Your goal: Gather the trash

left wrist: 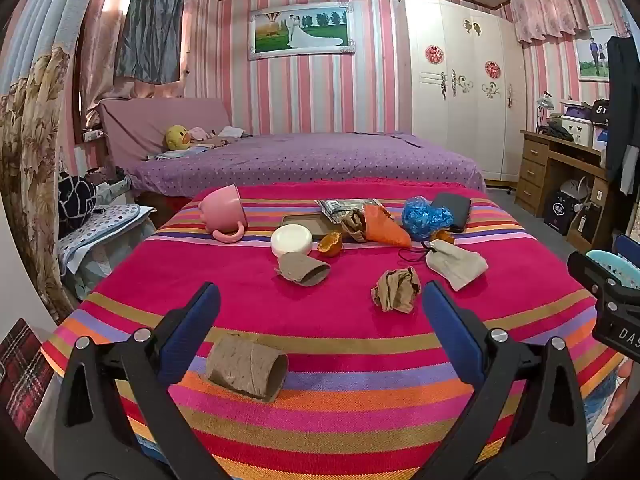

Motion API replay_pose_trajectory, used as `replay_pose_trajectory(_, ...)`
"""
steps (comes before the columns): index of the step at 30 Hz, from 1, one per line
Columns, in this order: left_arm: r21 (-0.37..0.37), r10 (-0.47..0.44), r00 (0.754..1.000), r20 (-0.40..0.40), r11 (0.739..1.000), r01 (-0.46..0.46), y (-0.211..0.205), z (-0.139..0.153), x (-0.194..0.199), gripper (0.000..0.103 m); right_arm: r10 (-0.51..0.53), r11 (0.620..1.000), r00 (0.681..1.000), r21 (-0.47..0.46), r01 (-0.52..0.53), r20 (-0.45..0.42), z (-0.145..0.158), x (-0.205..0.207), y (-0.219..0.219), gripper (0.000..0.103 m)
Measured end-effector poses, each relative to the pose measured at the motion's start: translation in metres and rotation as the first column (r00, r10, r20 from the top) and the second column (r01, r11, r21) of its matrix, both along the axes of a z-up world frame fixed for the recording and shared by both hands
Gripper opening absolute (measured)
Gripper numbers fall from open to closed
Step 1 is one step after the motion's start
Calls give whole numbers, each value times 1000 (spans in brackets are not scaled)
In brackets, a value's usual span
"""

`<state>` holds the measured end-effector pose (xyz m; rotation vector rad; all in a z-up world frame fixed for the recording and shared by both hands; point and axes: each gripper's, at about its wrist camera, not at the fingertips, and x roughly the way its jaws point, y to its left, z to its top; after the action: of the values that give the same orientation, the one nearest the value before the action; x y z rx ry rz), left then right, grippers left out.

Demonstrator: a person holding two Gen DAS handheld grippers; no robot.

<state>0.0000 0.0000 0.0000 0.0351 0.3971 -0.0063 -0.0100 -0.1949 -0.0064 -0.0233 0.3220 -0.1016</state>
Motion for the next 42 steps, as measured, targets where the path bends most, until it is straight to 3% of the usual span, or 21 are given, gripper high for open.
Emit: replay_pose_trajectory(42,-1,1,1000,6,1000,-1,2,-1,-3,98,0,1000,1000,-11,1,11,9,-9,-3,99)
